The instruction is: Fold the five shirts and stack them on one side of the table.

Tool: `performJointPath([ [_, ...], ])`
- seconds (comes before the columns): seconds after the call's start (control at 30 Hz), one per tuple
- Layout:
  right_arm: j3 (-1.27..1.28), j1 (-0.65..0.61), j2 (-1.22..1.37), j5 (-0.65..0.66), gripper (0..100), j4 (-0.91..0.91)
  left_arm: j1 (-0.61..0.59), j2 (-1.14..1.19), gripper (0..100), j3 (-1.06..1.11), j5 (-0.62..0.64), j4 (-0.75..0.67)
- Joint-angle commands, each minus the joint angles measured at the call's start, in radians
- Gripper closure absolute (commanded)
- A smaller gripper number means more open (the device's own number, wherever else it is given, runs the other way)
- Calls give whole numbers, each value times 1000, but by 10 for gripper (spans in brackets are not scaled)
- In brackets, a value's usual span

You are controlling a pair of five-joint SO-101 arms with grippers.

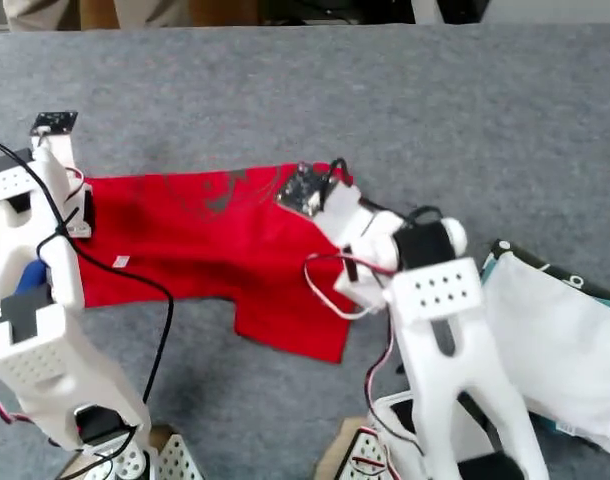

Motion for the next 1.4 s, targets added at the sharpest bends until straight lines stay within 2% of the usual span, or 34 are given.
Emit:
performJointPath([
  [0.0, 68, -48, -85, 15, 994, -5, -8, -128, 981, 92, -35, -11],
  [0.17, 143, -139, -147, 15, 994, 17, -64, -205, 981, 247, -57, -184],
  [0.27, 157, -202, -177, 8, 994, 46, -95, -197, 981, 256, -54, -215],
  [0.4, 162, -239, -193, 8, 994, 55, -95, -145, 981, 245, -52, -215],
  [0.77, 306, -237, -194, 15, 994, 2, -23, -77, 981, 253, -54, -216],
  [1.0, 306, -237, -194, 15, 994, 2, -29, -82, 981, 331, -114, -215],
  [1.37, 277, -292, -194, 23, 994, 2, -68, -151, 981, 377, -117, -239],
])
